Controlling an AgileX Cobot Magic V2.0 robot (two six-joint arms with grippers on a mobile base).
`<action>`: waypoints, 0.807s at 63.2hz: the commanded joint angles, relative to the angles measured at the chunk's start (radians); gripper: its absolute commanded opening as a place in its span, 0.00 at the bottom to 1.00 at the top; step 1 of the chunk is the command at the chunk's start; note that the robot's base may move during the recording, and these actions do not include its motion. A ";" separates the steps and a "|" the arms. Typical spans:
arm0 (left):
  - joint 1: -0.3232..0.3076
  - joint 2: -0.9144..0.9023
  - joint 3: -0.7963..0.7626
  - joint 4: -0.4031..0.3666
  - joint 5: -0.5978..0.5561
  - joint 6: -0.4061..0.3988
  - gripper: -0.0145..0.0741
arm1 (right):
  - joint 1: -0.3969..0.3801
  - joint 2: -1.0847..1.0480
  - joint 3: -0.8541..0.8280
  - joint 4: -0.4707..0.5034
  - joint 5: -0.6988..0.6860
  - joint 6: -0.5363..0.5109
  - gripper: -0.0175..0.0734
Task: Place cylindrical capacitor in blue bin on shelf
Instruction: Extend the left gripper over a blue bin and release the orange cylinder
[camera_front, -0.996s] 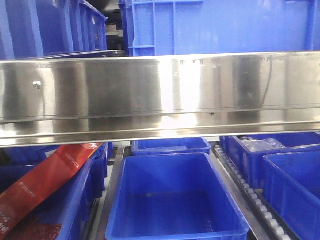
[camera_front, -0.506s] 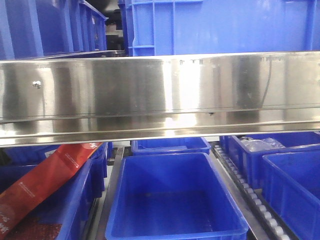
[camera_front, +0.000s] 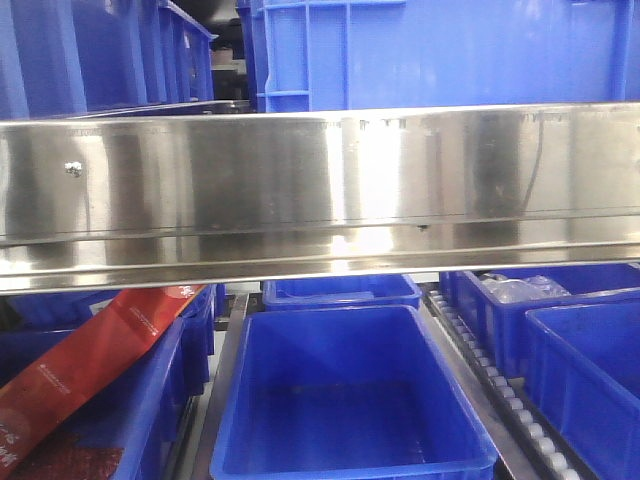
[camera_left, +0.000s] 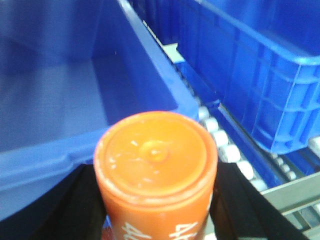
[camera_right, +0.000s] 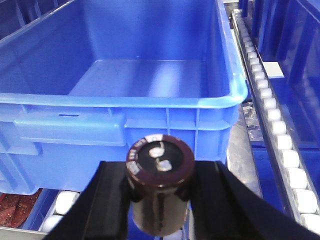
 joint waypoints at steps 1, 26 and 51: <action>-0.005 0.003 -0.015 -0.029 -0.041 0.032 0.04 | 0.002 -0.003 -0.011 -0.001 -0.032 -0.005 0.01; -0.020 0.499 -0.398 -0.592 -0.082 0.450 0.04 | 0.002 -0.003 -0.011 0.012 -0.097 -0.005 0.01; -0.205 0.969 -0.948 -0.529 -0.103 0.454 0.04 | 0.002 -0.003 -0.011 0.015 -0.099 -0.005 0.01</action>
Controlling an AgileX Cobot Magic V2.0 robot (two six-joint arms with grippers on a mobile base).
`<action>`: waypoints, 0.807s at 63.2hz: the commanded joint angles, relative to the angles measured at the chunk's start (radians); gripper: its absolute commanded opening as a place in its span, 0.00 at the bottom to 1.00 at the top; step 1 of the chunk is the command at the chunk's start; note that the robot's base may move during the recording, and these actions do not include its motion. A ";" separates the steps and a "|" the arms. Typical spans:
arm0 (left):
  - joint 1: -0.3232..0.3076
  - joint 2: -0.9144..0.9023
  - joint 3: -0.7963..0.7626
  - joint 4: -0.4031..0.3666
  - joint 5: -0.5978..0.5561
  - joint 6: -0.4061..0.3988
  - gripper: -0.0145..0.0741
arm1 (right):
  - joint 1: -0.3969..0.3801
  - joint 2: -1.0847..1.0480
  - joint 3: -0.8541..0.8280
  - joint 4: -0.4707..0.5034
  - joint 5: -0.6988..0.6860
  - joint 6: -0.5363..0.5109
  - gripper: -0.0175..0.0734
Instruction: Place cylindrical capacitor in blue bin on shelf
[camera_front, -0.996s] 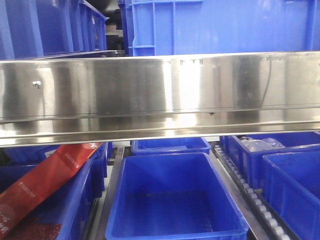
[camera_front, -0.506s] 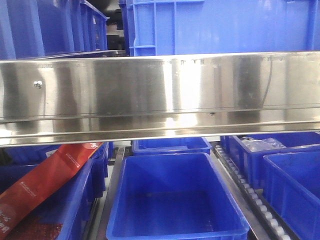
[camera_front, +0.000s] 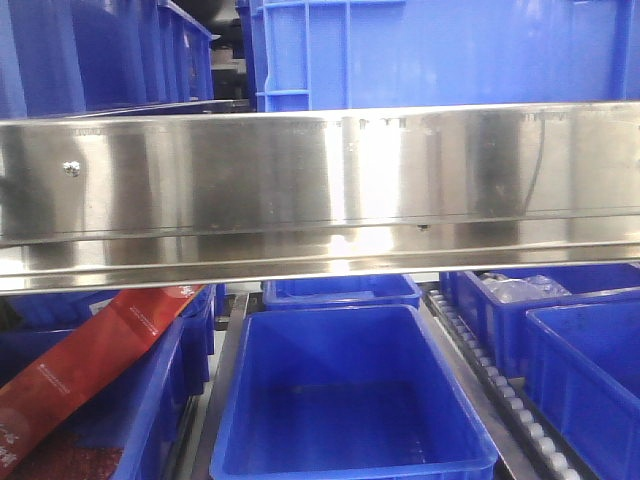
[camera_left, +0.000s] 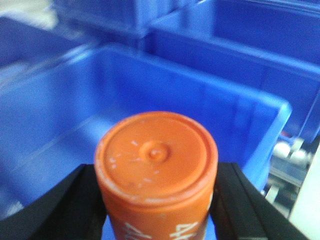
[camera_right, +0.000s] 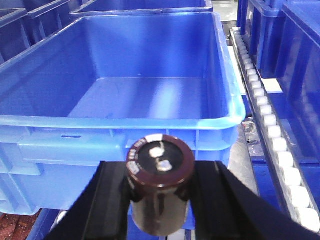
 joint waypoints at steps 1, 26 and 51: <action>-0.042 0.086 -0.101 0.025 -0.028 0.007 0.04 | 0.002 -0.003 -0.011 0.001 -0.038 -0.005 0.01; -0.056 0.341 -0.212 0.045 -0.051 0.007 0.19 | 0.002 -0.003 -0.011 0.001 -0.038 -0.005 0.01; -0.056 0.318 -0.215 0.042 -0.031 0.007 0.83 | 0.002 -0.003 -0.011 0.001 -0.038 -0.005 0.01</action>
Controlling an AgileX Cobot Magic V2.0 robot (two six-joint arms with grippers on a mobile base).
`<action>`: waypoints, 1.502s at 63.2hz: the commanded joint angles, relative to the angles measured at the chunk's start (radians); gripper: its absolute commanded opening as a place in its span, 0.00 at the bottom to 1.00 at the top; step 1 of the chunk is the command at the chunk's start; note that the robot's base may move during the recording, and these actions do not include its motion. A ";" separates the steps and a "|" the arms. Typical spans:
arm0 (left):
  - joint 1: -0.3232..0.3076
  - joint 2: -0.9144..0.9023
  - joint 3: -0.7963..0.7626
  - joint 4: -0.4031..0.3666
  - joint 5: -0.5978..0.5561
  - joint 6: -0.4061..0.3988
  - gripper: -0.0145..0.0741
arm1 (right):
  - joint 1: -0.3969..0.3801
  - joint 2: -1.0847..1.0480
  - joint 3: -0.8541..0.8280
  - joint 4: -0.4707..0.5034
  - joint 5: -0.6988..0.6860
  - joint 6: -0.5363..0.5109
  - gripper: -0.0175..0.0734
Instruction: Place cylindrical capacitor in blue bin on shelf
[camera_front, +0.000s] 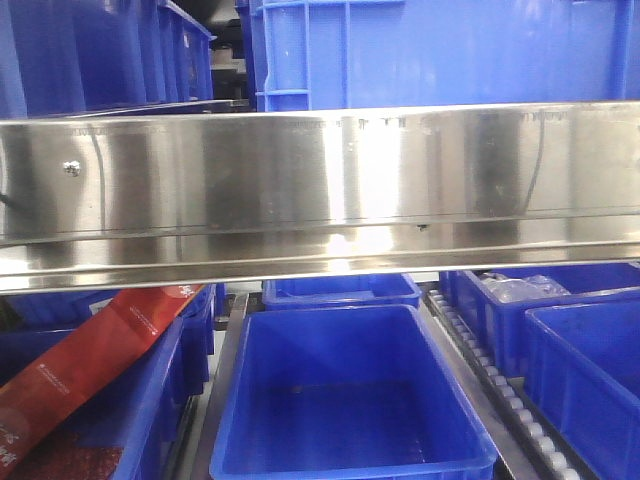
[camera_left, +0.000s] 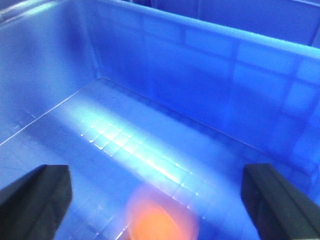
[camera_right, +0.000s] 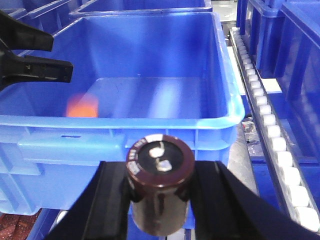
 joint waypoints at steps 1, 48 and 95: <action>-0.002 -0.043 -0.010 -0.009 0.008 0.003 0.82 | 0.002 -0.003 -0.011 0.001 -0.038 -0.005 0.01; 0.167 -0.468 0.127 0.106 0.381 -0.170 0.04 | 0.002 -0.014 -0.011 0.001 -0.032 -0.005 0.01; 0.169 -1.293 1.182 0.134 -0.213 -0.170 0.04 | 0.049 0.446 -0.548 0.001 0.043 -0.129 0.01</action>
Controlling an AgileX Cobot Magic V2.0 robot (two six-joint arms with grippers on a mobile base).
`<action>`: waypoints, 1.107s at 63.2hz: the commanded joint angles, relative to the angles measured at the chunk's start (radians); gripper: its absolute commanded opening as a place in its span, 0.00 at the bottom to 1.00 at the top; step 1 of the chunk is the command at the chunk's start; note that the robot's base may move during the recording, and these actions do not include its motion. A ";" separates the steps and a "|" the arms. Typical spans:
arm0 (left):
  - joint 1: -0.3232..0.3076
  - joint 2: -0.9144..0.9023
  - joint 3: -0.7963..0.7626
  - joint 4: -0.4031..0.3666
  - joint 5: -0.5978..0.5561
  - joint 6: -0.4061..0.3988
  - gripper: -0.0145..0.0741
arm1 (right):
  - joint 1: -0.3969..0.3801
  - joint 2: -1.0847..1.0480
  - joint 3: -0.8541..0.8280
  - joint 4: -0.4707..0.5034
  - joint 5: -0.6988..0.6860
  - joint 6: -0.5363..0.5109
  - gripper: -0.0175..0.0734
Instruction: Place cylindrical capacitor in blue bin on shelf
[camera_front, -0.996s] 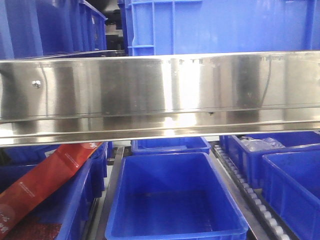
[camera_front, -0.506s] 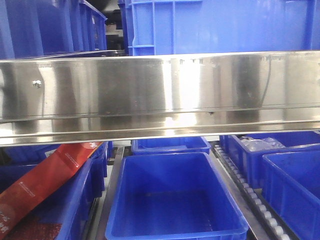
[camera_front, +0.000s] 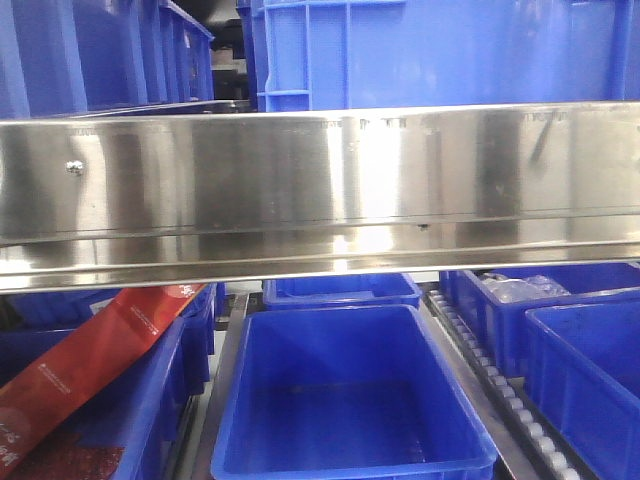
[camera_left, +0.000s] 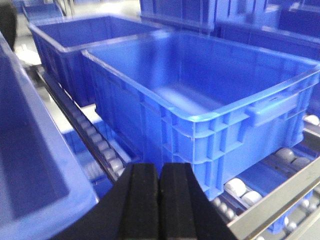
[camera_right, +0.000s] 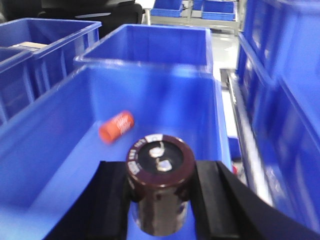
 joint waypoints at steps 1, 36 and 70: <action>0.003 -0.041 0.027 -0.003 -0.023 -0.006 0.04 | 0.034 0.109 -0.106 0.001 0.003 -0.039 0.01; 0.003 -0.063 0.032 -0.037 0.022 -0.006 0.04 | 0.080 0.574 -0.332 0.001 0.093 -0.048 0.02; 0.003 -0.063 0.032 -0.070 0.039 -0.009 0.04 | 0.080 0.531 -0.332 0.001 0.143 -0.048 0.78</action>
